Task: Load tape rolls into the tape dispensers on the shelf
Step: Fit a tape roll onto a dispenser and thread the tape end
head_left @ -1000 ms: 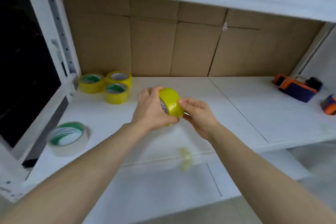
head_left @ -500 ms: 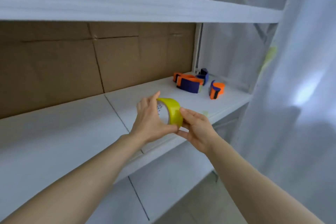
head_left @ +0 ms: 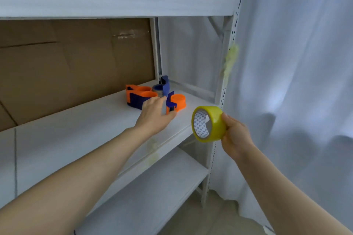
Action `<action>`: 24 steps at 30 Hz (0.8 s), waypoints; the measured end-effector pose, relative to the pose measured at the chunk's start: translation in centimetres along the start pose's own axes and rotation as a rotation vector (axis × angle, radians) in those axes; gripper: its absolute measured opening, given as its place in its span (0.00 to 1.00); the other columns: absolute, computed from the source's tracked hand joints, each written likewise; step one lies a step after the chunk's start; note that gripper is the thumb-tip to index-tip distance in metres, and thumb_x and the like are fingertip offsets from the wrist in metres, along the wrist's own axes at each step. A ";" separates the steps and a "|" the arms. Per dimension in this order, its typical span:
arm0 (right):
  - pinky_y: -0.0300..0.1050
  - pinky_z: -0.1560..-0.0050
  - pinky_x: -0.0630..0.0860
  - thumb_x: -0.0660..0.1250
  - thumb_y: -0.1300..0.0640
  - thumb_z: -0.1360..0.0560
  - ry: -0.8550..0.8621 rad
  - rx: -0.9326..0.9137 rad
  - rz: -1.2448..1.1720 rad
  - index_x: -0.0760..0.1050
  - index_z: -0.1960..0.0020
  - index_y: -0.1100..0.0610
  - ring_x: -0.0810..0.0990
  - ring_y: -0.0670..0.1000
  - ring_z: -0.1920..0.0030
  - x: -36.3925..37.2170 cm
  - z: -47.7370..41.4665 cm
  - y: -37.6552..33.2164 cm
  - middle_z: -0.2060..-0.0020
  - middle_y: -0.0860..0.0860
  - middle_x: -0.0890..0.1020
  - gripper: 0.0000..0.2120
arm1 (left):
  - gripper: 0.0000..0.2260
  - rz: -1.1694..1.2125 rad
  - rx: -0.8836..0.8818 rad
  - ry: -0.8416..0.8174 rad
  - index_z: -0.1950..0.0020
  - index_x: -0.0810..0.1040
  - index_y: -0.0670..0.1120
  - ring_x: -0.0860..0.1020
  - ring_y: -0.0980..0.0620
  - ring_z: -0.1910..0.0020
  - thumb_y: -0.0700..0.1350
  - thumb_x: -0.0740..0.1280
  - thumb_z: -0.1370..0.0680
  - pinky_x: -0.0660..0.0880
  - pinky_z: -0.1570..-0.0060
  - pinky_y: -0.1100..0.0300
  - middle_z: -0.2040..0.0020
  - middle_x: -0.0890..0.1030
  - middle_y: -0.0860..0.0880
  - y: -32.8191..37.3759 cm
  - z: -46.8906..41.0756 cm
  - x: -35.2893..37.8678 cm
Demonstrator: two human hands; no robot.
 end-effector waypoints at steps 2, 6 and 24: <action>0.50 0.50 0.76 0.60 0.59 0.21 0.025 -0.015 0.046 0.73 0.39 0.63 0.80 0.56 0.53 -0.4 -3.3 -0.7 0.50 0.58 0.80 0.13 | 0.17 -0.065 -0.025 -0.028 0.39 0.74 0.43 0.69 0.43 0.37 0.47 0.68 0.25 0.68 0.42 0.52 0.41 0.74 0.44 -0.9 -3.4 1.8; 0.55 0.39 0.74 0.64 0.58 0.23 0.046 -0.051 0.171 0.74 0.40 0.61 0.79 0.59 0.46 0.8 -9.9 -2.1 0.47 0.59 0.80 0.14 | 0.17 -0.178 -0.056 -0.054 0.36 0.75 0.43 0.73 0.44 0.38 0.43 0.65 0.25 0.74 0.44 0.50 0.38 0.77 0.44 -2.2 -9.9 5.9; 0.38 0.58 0.72 0.62 0.58 0.21 -0.246 -0.114 0.389 0.77 0.44 0.56 0.75 0.48 0.56 6.2 -28.2 -3.1 0.59 0.49 0.78 0.09 | 0.14 -0.736 -0.348 -0.032 0.37 0.73 0.44 0.71 0.43 0.39 0.45 0.59 0.21 0.69 0.45 0.53 0.39 0.73 0.43 -2.7 -23.0 14.7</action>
Point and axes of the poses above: each hand's wrist, its own z-axis away from the middle knuckle, its own x-axis out of the palm, y = z × x, the point moved 2 cm from there along -z, towards the middle knuckle
